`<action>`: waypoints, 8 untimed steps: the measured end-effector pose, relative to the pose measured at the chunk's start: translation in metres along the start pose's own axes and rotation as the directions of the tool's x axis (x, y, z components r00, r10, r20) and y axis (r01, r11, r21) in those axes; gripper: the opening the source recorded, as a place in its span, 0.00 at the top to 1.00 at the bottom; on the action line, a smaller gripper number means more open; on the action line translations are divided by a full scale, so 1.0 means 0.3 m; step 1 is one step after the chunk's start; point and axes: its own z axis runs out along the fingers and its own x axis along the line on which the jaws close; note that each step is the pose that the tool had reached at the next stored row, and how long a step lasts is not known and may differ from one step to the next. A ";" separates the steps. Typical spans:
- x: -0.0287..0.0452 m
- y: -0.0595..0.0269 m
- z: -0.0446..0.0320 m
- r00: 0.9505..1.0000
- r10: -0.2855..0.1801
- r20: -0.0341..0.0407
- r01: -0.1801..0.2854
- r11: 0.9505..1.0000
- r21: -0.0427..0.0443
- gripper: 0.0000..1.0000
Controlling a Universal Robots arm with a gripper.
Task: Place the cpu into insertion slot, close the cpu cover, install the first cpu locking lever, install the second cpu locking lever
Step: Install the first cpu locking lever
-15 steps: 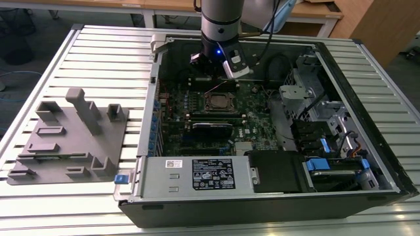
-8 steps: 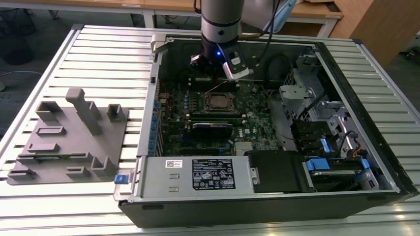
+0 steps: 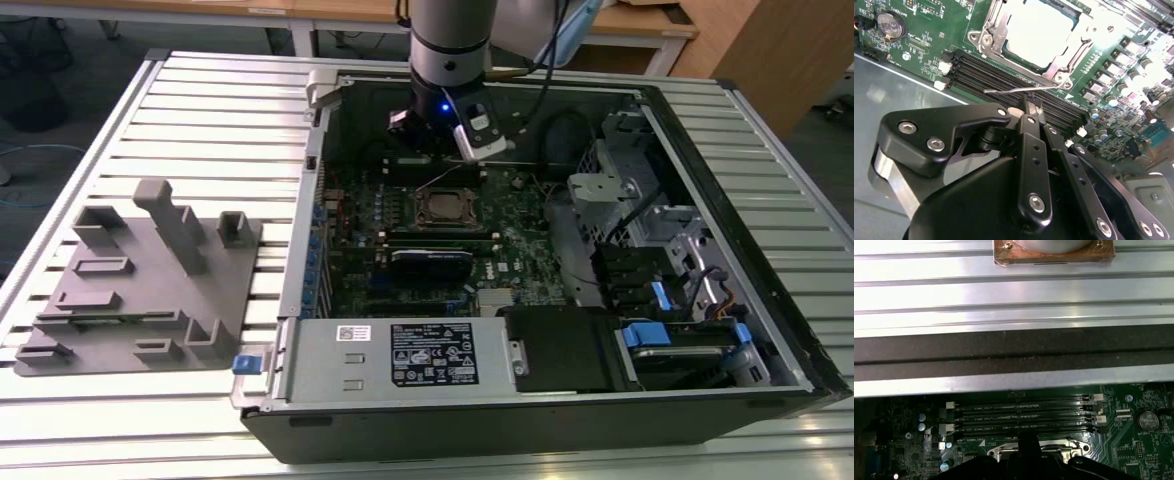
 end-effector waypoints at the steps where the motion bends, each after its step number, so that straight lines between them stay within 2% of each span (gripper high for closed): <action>1: -0.003 0.000 0.001 1.000 0.000 0.000 0.000 1.000 0.000 0.90; 8: -0.013 0.000 0.007 1.000 0.000 0.000 0.000 1.000 0.000 0.90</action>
